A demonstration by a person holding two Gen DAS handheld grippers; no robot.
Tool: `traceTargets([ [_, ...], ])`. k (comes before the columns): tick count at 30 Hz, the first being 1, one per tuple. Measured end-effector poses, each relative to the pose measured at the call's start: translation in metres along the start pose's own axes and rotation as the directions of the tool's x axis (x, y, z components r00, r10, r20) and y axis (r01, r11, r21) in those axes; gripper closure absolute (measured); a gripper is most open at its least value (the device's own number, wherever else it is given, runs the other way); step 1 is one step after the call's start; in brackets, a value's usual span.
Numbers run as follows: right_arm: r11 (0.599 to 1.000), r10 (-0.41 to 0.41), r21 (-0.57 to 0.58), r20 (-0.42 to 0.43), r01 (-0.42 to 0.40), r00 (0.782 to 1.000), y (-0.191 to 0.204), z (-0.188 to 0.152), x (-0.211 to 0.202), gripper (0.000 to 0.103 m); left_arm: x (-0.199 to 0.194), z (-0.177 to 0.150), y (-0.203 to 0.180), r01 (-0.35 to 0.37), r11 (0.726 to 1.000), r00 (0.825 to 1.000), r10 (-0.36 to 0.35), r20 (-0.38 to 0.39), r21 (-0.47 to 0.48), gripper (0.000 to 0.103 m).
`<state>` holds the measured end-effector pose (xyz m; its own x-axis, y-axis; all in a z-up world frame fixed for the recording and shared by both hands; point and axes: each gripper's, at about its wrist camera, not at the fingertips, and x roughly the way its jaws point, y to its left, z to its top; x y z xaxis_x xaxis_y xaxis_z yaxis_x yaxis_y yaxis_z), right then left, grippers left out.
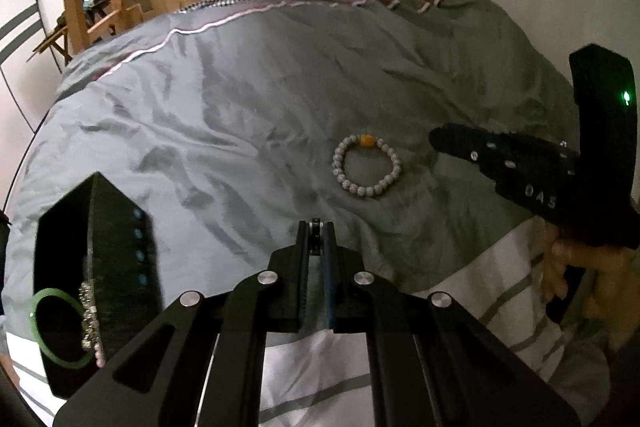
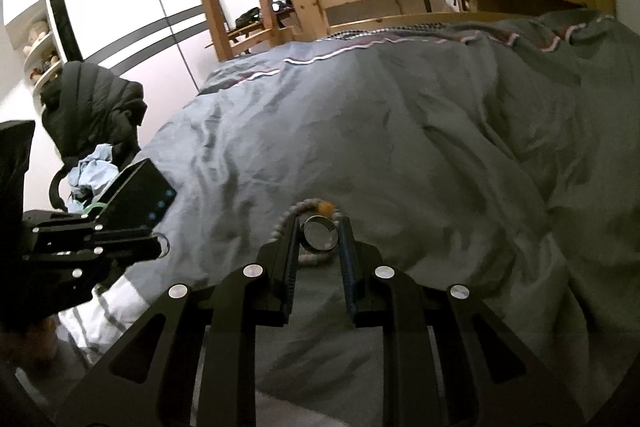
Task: Organize jewelry
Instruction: 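Lift the silver ring with the right tool and carry it to the box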
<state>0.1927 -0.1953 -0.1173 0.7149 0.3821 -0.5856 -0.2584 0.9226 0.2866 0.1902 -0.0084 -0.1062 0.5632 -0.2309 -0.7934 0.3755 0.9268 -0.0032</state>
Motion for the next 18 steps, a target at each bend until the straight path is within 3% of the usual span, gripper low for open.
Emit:
traceTargets([
  [18, 0.995, 0.031, -0.096, -0.013, -0.032, 0.999, 0.079, 0.013, -0.025, 0.083, -0.057, -0.003, 0.055, -0.083, 0.987, 0.989, 0.099, 0.113, -0.141, 0.097],
])
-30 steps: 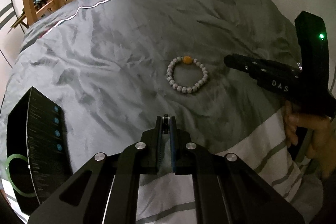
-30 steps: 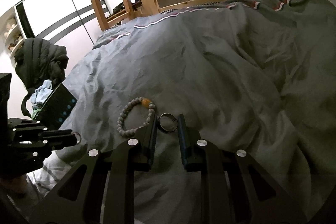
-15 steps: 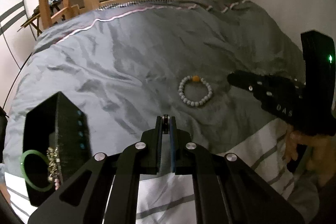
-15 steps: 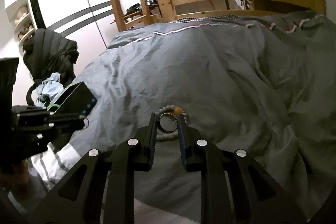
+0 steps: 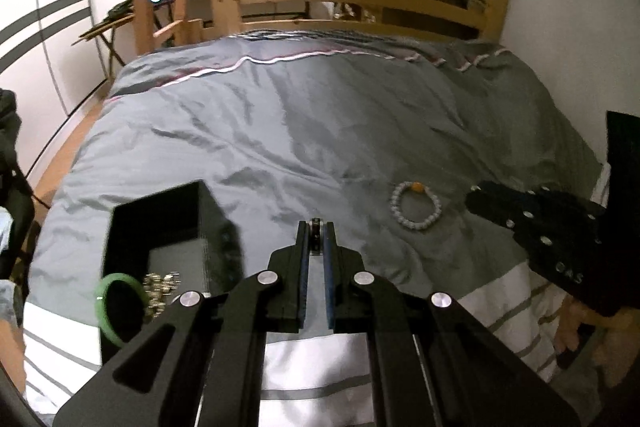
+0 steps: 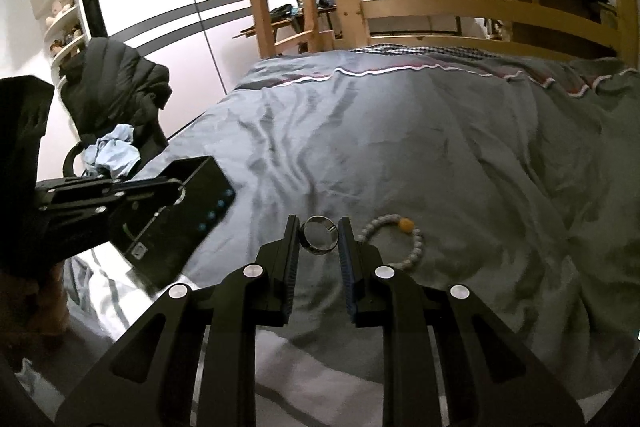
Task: Organize jewelry
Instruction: 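Lift the silver ring with the right tool and carry it to the box, then open the right tool to drop the silver ring into the black box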
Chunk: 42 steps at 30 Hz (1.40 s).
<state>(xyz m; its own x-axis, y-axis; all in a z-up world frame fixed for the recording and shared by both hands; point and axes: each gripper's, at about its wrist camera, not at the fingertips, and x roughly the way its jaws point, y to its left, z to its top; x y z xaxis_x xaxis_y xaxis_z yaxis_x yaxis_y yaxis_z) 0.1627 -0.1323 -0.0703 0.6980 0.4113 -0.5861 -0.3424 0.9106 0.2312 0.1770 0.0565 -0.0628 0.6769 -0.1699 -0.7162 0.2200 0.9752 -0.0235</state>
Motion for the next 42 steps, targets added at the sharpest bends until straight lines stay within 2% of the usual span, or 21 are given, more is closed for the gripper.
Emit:
traceTargets([
  [6, 0.999, 0.026, -0.043, -0.020, -0.027, 0.999, 0.030, 0.003, 0.006, 0.083, -0.009, 0.002, 0.031, -0.065, 0.996, 0.998, 0.067, 0.016, -0.067, 0.097],
  [12, 0.994, 0.056, -0.096, -0.045, -0.060, 0.997, 0.065, 0.009, 0.019, 0.083, -0.016, 0.000, 0.053, -0.095, 0.990, 0.995, 0.099, 0.027, -0.102, 0.097],
  [16, 0.988, 0.080, -0.127, -0.056, -0.087, 0.995, 0.089, 0.014, 0.030, 0.083, -0.020, -0.002, 0.075, -0.102, 0.984, 0.994, 0.108, 0.032, -0.147, 0.097],
  [20, 0.980, 0.110, -0.160, -0.065, -0.119, 0.992, 0.113, 0.019, 0.040, 0.083, -0.017, -0.006, 0.099, -0.097, 0.971, 0.995, 0.102, 0.009, -0.219, 0.097],
  [24, 0.968, 0.147, -0.195, -0.077, -0.160, 0.986, 0.140, 0.022, 0.051, 0.083, -0.014, -0.010, 0.113, -0.097, 0.963, 0.995, 0.099, -0.005, -0.252, 0.097],
  [32, 0.948, 0.193, -0.238, -0.103, -0.213, 0.976, 0.175, 0.020, 0.067, 0.083, -0.013, -0.016, 0.129, -0.069, 0.950, 0.998, 0.069, -0.010, -0.306, 0.097],
  [42, 0.933, 0.219, -0.260, -0.142, -0.250, 0.965, 0.195, 0.008, 0.081, 0.083, -0.013, -0.016, 0.127, -0.094, 0.949, 0.995, 0.095, -0.012, -0.301, 0.097],
])
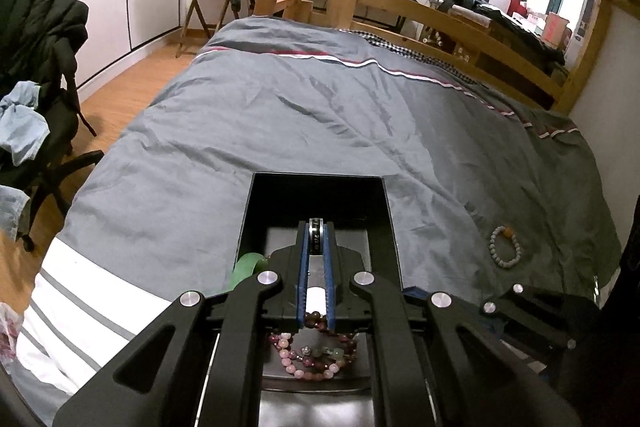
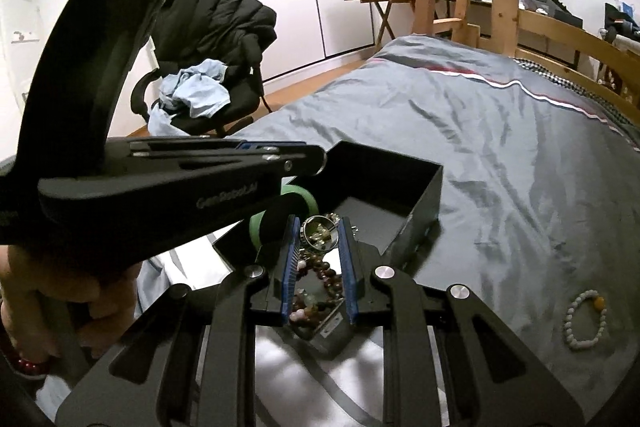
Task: Organize jewelry
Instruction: 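Open the right tool to drop the silver ring into the black box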
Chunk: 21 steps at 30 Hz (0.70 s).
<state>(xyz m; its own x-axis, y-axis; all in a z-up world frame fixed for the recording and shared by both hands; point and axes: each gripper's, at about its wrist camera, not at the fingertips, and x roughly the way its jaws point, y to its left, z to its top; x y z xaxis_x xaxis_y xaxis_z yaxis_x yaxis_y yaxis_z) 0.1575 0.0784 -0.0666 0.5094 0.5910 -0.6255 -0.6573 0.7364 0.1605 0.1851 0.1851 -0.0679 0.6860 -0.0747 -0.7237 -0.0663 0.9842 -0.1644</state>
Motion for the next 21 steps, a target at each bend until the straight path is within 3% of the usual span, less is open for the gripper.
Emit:
traceTargets([
  [10, 0.999, 0.048, 0.015, -0.022, -0.048, 0.999, 0.002, -0.004, 0.010, 0.082, 0.002, 0.001, 0.007, -0.026, 0.999, 1.000, 0.026, -0.006, -0.030, 0.097],
  [11, 0.999, 0.046, 0.016, -0.023, -0.045, 0.999, 0.002, -0.004, 0.011, 0.079, 0.004, 0.001, 0.008, -0.023, 0.999, 1.000, 0.023, -0.010, -0.037, 0.097],
  [13, 0.999, 0.040, 0.021, -0.019, -0.040, 0.999, 0.001, -0.005, 0.011, 0.064, 0.004, 0.000, 0.009, -0.023, 0.999, 1.000, 0.022, -0.013, -0.045, 0.097],
  [14, 0.999, 0.045, 0.025, -0.011, -0.044, 0.999, 0.000, -0.005, 0.010, 0.050, 0.005, 0.000, 0.010, -0.022, 0.999, 1.000, 0.021, -0.014, -0.048, 0.095],
  [15, 0.999, 0.044, 0.027, 0.001, -0.044, 0.999, 0.000, -0.006, 0.008, 0.045, 0.005, 0.000, 0.010, -0.025, 0.998, 1.000, 0.024, -0.014, -0.050, 0.092],
  [17, 0.999, 0.038, 0.031, 0.012, -0.038, 0.999, -0.001, -0.006, 0.006, 0.044, 0.004, 0.000, 0.010, -0.032, 0.998, 0.999, 0.032, -0.008, -0.051, 0.069],
  [21, 0.998, 0.015, 0.053, 0.028, -0.016, 0.999, -0.010, -0.006, -0.001, 0.040, -0.001, 0.000, 0.011, -0.042, 0.997, 0.999, 0.043, 0.018, -0.059, 0.047],
])
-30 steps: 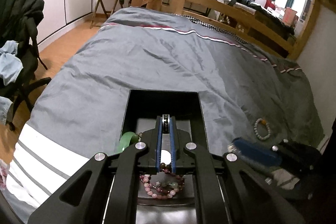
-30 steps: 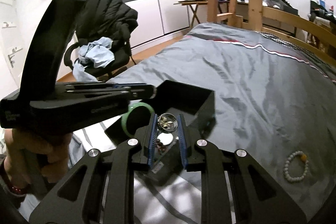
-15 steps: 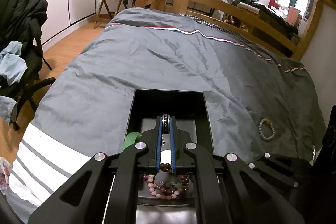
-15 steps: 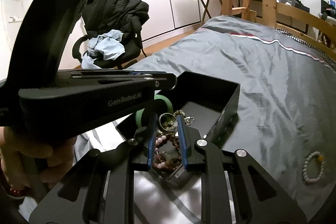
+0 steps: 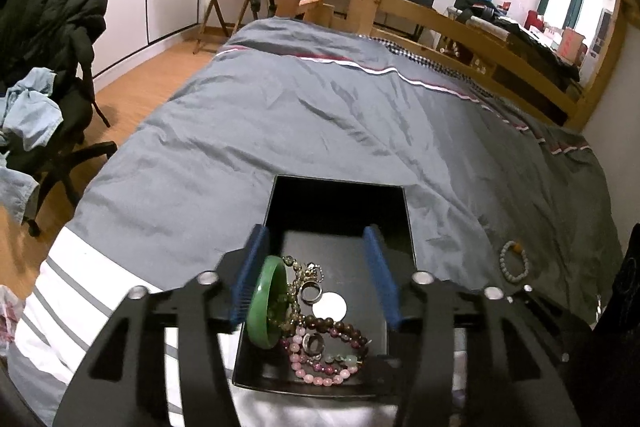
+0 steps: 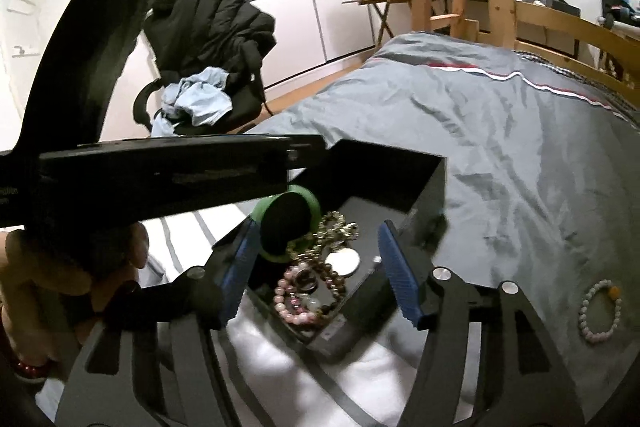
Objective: Organize jewelry
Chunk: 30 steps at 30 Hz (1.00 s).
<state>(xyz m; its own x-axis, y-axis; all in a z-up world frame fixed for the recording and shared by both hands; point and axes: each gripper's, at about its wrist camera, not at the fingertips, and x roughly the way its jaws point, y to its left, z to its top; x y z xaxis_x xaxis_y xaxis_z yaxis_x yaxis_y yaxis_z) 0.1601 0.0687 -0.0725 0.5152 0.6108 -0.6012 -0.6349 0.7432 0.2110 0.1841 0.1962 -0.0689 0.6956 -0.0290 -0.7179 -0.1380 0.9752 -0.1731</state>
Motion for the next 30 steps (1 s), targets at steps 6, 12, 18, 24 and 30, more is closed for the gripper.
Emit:
traceTargets([
  [6, 0.996, -0.073, 0.048, 0.012, 0.072, 0.997, -0.032, -0.008, -0.019, 0.036, 0.001, -0.002, -0.011, 0.018, 0.999, 1.000, -0.018, -0.002, 0.043, 0.030],
  [12, 0.984, -0.159, 0.085, 0.017, 0.157, 0.987, -0.069, -0.016, -0.040, 0.036, -0.003, -0.007, -0.041, 0.031, 0.986, 0.999, -0.034, 0.012, 0.164, 0.015],
  [18, 0.964, -0.237, 0.129, 0.008, 0.234, 0.971, -0.107, -0.028, -0.057, 0.036, -0.002, -0.018, -0.089, 0.047, 0.951, 0.999, -0.053, 0.012, 0.306, 0.012],
  [24, 0.932, -0.324, 0.167, -0.009, 0.321, 0.946, -0.143, -0.046, -0.073, 0.036, 0.015, -0.026, -0.137, 0.029, 0.916, 0.999, -0.035, 0.006, 0.401, 0.012],
  [30, 0.882, -0.415, 0.231, -0.033, 0.411, 0.909, -0.182, -0.064, -0.084, 0.036, 0.047, -0.034, -0.184, 0.078, 0.903, 0.997, -0.071, -0.031, 0.424, 0.012],
])
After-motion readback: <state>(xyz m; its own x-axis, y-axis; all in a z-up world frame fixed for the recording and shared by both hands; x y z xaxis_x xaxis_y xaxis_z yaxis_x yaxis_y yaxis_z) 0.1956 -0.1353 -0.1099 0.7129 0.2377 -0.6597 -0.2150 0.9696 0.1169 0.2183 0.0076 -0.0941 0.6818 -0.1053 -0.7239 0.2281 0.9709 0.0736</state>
